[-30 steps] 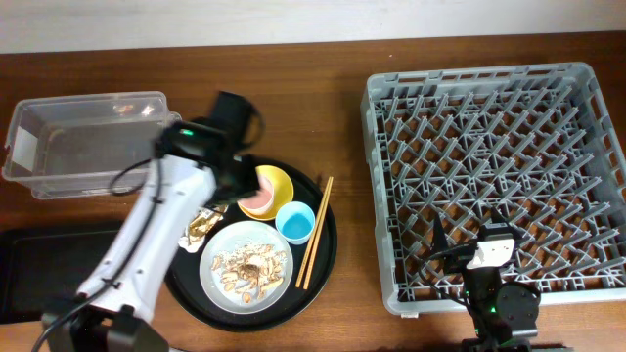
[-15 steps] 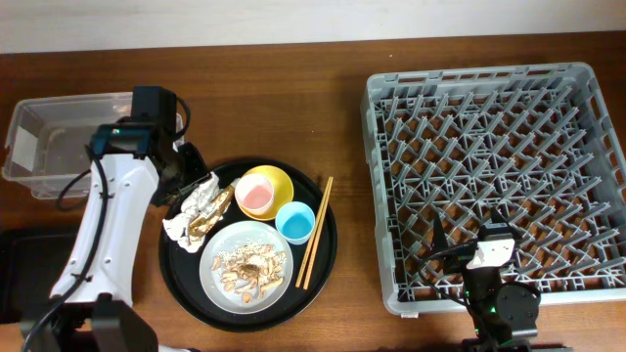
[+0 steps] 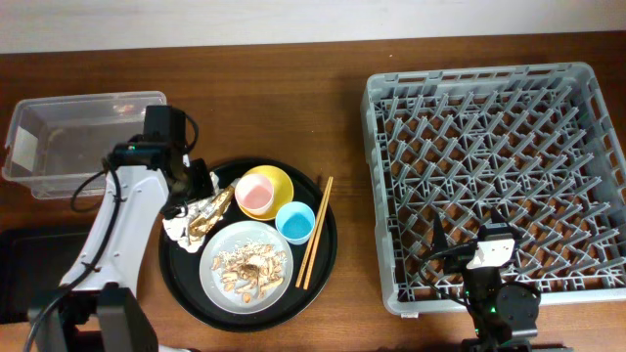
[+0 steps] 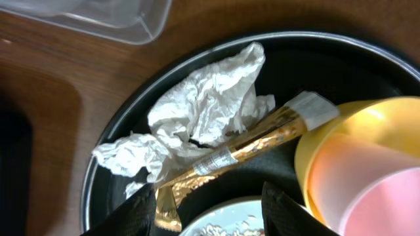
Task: Sort waste into correct bins and load items into the dishwasher rack
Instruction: 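Grasp the gold snack wrapper with the left gripper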
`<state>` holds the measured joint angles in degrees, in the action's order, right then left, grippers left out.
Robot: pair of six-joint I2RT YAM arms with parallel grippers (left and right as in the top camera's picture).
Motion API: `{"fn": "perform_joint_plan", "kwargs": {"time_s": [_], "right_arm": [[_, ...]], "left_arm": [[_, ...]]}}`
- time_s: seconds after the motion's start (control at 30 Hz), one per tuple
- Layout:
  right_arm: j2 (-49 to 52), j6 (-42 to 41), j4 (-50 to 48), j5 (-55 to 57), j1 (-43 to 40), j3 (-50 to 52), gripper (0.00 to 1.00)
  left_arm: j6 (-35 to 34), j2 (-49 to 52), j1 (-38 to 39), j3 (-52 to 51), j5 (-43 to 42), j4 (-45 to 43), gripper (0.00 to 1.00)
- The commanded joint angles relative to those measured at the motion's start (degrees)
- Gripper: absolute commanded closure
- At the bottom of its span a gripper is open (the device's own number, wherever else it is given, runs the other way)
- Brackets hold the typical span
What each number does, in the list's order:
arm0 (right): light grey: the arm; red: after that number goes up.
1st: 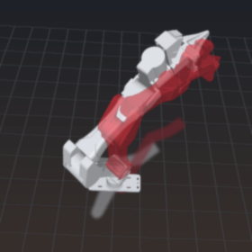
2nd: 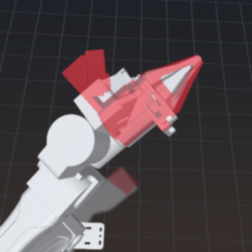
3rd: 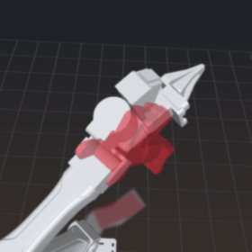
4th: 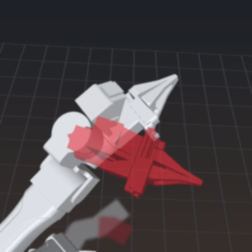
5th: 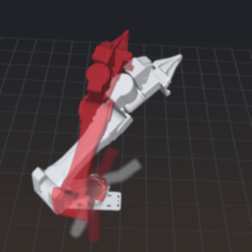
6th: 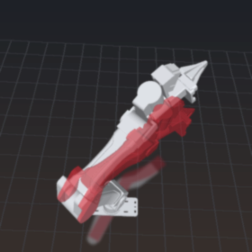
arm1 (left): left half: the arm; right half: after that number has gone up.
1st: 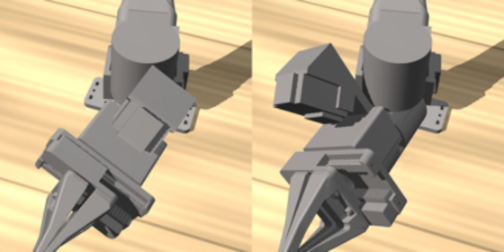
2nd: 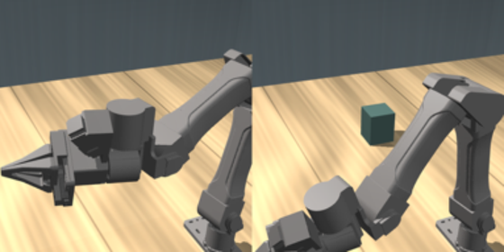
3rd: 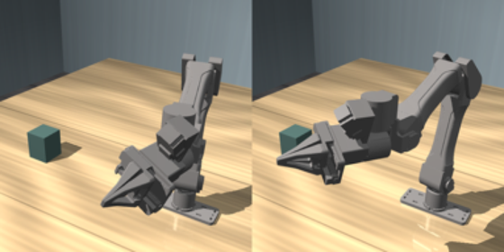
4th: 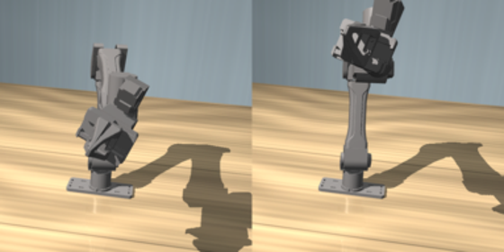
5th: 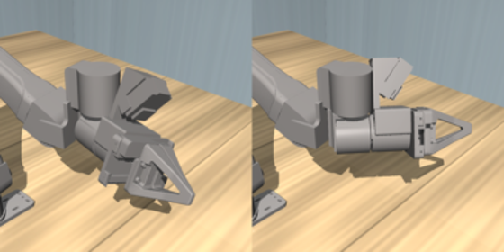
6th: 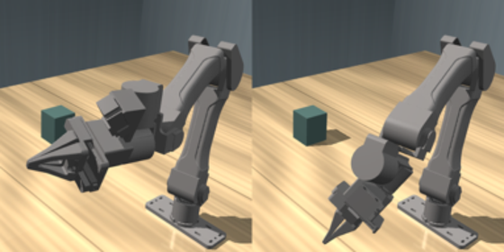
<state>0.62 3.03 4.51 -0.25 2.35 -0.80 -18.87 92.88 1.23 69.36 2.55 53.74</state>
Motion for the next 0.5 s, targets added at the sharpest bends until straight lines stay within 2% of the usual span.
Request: {"fn": "perform_joint_plan", "kwargs": {"time_s": [0.0,0.23,0.47], "right_arm": [[-0.4,0.0,0.1,0.3,0.2,0.5,0.02],[-0.4,0.0,0.1,0.3,0.2,0.5,0.02],[-0.4,0.0,0.1,0.3,0.2,0.5,0.02]], "left_arm": [[1.9,-1.0,1.0,-3.3,-0.4,-1.9,0.51],[3.8,-1.0,1.4,-6.2,-1.6,-2.8,0.53],[5.7,-1.0,1.4,-10.8,-3.1,-7.8,0.53]]}}
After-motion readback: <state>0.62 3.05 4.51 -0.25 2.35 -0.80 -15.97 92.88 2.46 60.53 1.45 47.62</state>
